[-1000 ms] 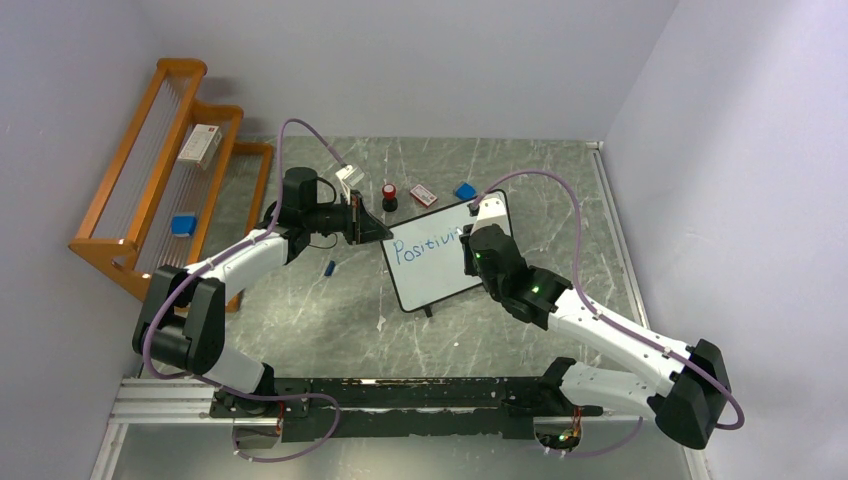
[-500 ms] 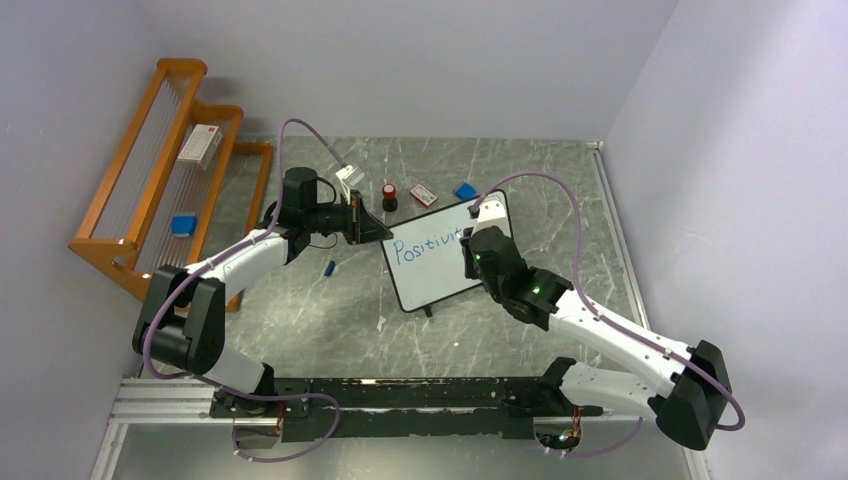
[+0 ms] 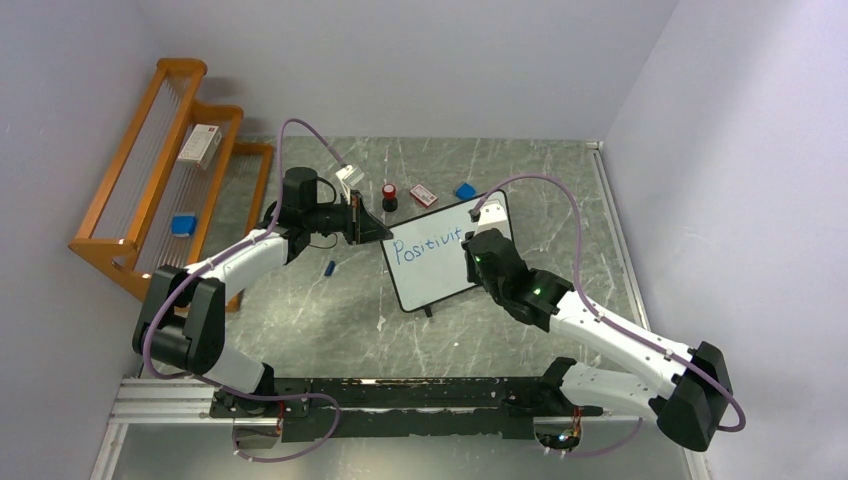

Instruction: Write a sentence on the whiteboard

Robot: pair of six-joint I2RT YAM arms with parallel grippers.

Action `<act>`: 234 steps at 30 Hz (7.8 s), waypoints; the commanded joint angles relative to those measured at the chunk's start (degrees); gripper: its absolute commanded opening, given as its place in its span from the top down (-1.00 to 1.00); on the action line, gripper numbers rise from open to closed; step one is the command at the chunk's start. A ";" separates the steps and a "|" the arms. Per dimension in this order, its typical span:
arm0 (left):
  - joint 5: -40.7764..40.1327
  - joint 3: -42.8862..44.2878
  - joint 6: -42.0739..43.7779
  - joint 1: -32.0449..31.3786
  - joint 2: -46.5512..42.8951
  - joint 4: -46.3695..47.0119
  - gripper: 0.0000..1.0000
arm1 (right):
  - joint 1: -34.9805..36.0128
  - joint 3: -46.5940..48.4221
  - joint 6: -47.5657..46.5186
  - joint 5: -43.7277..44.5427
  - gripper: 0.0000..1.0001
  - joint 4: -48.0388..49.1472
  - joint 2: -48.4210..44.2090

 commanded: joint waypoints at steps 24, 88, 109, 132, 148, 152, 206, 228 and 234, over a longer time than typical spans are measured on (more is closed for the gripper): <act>-2.62 -0.16 3.41 -0.18 2.01 -4.48 0.90 | -0.67 -0.44 -1.55 3.11 1.00 2.66 -1.39; -2.83 0.01 3.84 -0.18 1.96 -4.98 0.90 | -2.88 -0.21 -2.60 3.81 1.00 1.57 -0.05; -2.67 0.04 3.83 -0.18 2.11 -4.90 0.90 | -3.42 0.81 -3.83 3.71 1.00 4.77 0.33; -2.95 0.10 3.82 -0.18 2.10 -5.07 0.90 | -3.72 0.28 -1.14 0.84 1.00 0.42 0.30; -2.95 0.10 3.86 -0.18 1.93 -5.11 0.90 | -3.71 -0.20 0.90 -0.40 1.00 -3.48 0.79; -2.95 0.06 3.77 -0.18 1.93 -4.99 0.90 | -3.74 -0.20 1.07 -0.82 1.00 -4.16 0.65; -4.88 0.52 4.71 -0.18 1.84 -6.71 0.90 | -3.66 -1.86 0.33 -3.42 1.00 -4.46 -10.04; -4.89 0.53 4.70 -0.18 1.34 -7.13 0.90 | -4.22 -0.69 0.72 5.22 1.00 -4.39 -6.65; -4.62 0.54 4.83 -0.18 1.14 -7.17 0.90 | -5.58 -0.06 -0.96 2.92 1.00 -0.40 -5.26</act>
